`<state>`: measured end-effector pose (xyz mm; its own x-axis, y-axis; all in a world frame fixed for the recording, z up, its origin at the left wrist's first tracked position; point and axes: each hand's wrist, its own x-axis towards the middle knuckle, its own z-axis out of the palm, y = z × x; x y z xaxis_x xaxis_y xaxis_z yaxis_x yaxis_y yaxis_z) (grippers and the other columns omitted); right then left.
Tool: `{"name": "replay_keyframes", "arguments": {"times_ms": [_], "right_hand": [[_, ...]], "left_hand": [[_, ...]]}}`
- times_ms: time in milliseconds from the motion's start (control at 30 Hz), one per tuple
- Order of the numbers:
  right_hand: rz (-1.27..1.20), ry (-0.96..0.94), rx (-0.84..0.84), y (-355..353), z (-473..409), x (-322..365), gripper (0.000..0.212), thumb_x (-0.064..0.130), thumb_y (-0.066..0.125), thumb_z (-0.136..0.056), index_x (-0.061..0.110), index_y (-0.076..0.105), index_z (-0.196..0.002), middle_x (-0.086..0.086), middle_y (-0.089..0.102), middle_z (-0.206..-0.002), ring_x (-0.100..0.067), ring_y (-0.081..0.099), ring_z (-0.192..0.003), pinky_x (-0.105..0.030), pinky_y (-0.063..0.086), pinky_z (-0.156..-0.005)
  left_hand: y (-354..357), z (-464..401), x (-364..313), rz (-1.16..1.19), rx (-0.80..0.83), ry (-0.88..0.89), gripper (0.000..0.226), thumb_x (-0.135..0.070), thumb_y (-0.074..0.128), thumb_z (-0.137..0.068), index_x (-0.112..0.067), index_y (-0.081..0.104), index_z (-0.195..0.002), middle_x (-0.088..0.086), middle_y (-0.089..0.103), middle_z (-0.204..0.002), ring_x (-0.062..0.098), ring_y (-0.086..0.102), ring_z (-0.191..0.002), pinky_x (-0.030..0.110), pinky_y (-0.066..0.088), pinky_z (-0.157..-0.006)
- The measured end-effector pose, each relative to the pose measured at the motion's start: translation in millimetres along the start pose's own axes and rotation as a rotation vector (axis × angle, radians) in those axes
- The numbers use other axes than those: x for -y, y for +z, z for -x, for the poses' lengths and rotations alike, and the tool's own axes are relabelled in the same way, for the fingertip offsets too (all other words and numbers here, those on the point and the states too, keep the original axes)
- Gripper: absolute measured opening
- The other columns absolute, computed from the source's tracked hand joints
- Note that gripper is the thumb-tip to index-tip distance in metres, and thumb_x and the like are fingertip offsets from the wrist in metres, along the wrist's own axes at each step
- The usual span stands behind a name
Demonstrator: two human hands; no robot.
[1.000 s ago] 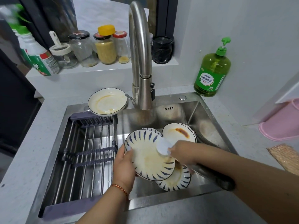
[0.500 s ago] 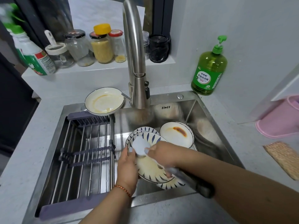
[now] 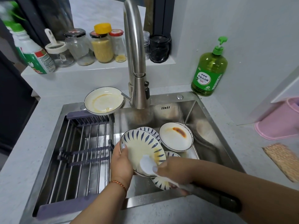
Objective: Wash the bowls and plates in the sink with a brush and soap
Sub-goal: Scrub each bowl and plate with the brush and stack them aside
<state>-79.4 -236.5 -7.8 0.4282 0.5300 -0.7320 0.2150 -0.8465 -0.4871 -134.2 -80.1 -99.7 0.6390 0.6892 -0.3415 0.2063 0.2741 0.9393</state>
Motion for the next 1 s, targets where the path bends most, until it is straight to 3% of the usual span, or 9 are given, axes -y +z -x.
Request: {"name": "replay_keyframes", "arguments": {"times_ms": [67, 133, 267, 367, 567, 667, 767, 900, 1000], "right_hand": [[-0.368, -0.007, -0.027, 2.3, -1.2, -0.8, 0.036, 0.047, 0.043, -0.097, 0.016, 0.061, -0.096, -0.002, 0.055, -0.058, -0.016, 0.05, -0.037, -0.019, 0.041, -0.042], [-0.606, -0.024, -0.14, 0.1, -5.2, -7.9, 0.035, 0.043, 0.05, -0.096, 0.016, 0.06, -0.113, -0.002, 0.049, -0.052, -0.015, 0.042, -0.03, -0.018, 0.035, -0.036], [-0.682, 0.073, -0.494, -9.8, -20.8, -23.8, 0.064, 0.038, 0.066, -0.087, 0.009, 0.04, -0.138, -0.011, 0.057, -0.064, -0.016, 0.051, -0.04, -0.024, 0.044, -0.039], [-0.607, 0.161, -0.659, -11.0, -32.8, -33.6, 0.056, 0.04, 0.072, -0.08, 0.007, 0.045, -0.116, -0.012, 0.067, -0.073, -0.022, 0.061, -0.049, -0.036, 0.057, -0.056], [-0.975, 0.173, -0.571, 0.9, -45.5, -29.8, 0.018, 0.004, 0.065, -0.082, 0.001, 0.053, -0.096, -0.017, 0.053, -0.075, -0.016, 0.05, -0.032, -0.014, 0.029, -0.031], [-1.022, 0.186, -0.567, 1.5, -48.7, -28.0, 0.019, -0.002, 0.055, -0.081, 0.001, 0.055, -0.1, -0.015, 0.05, -0.068, -0.013, 0.048, -0.027, -0.012, 0.029, -0.034], [-0.992, 0.212, -0.563, 0.2, -51.2, -26.5, 0.016, -0.003, 0.052, -0.081, 0.002, 0.055, -0.096, -0.013, 0.051, -0.064, -0.014, 0.05, -0.028, -0.013, 0.033, -0.038], [-0.958, 0.222, -0.588, -0.3, -55.8, -25.0, 0.011, -0.003, 0.049, -0.083, 0.001, 0.058, -0.089, -0.013, 0.055, -0.063, -0.015, 0.052, -0.028, -0.021, 0.04, -0.046], [-0.941, 0.226, -0.606, -3.3, -57.2, -27.9, 0.011, -0.004, 0.048, -0.082, 0.001, 0.057, -0.086, -0.015, 0.055, -0.063, -0.016, 0.051, -0.027, -0.023, 0.041, -0.047]], "left_hand": [[1.3, -0.4, -2.7, 0.064, -0.025, -0.077, 0.028, -0.022, 0.039, -0.102, -0.033, 0.064, -0.1, 0.003, 0.069, -0.104, 0.033, 0.065, -0.098, 0.056, 0.056, -0.079], [2.0, 0.1, -8.6, 0.13, -0.022, -0.156, 0.026, -0.024, 0.036, -0.103, -0.031, 0.061, -0.104, 0.004, 0.067, -0.103, 0.033, 0.065, -0.092, 0.059, 0.055, -0.063], [1.1, -0.1, -15.7, 0.204, 0.01, -0.224, 0.024, -0.029, 0.035, -0.104, -0.031, 0.06, -0.107, 0.003, 0.067, -0.108, 0.031, 0.065, -0.095, 0.051, 0.056, -0.055], [-0.9, 3.3, -19.1, 0.254, 0.042, -0.287, 0.024, -0.029, 0.036, -0.104, -0.027, 0.059, -0.111, 0.005, 0.068, -0.107, 0.031, 0.066, -0.095, 0.049, 0.058, -0.055], [-6.1, 7.5, -16.0, 0.223, 0.201, -0.437, 0.031, -0.032, 0.04, -0.101, -0.017, 0.062, -0.119, 0.011, 0.074, -0.102, 0.029, 0.073, -0.083, 0.045, 0.061, -0.066], [-10.1, 6.1, -15.2, 0.179, 0.196, -0.469, 0.029, -0.03, 0.041, -0.102, -0.016, 0.059, -0.118, 0.009, 0.074, -0.093, 0.025, 0.074, -0.07, 0.041, 0.061, -0.06], [-16.3, 1.8, -15.0, 0.088, 0.219, -0.464, 0.03, -0.031, 0.042, -0.103, -0.014, 0.054, -0.124, 0.012, 0.071, -0.106, 0.025, 0.074, -0.072, 0.037, 0.061, -0.057], [-17.0, 5.1, -18.6, -0.071, 0.232, -0.336, 0.028, -0.028, 0.041, -0.103, -0.01, 0.054, -0.121, 0.009, 0.066, -0.104, 0.03, 0.068, -0.086, 0.03, 0.058, -0.061], [-27.3, 8.4, -16.3, -0.614, 0.216, 0.231, 0.047, -0.045, 0.036, -0.098, -0.012, 0.051, -0.128, -0.012, 0.047, -0.115, 0.015, 0.045, -0.119, 0.023, 0.036, -0.094]]}}
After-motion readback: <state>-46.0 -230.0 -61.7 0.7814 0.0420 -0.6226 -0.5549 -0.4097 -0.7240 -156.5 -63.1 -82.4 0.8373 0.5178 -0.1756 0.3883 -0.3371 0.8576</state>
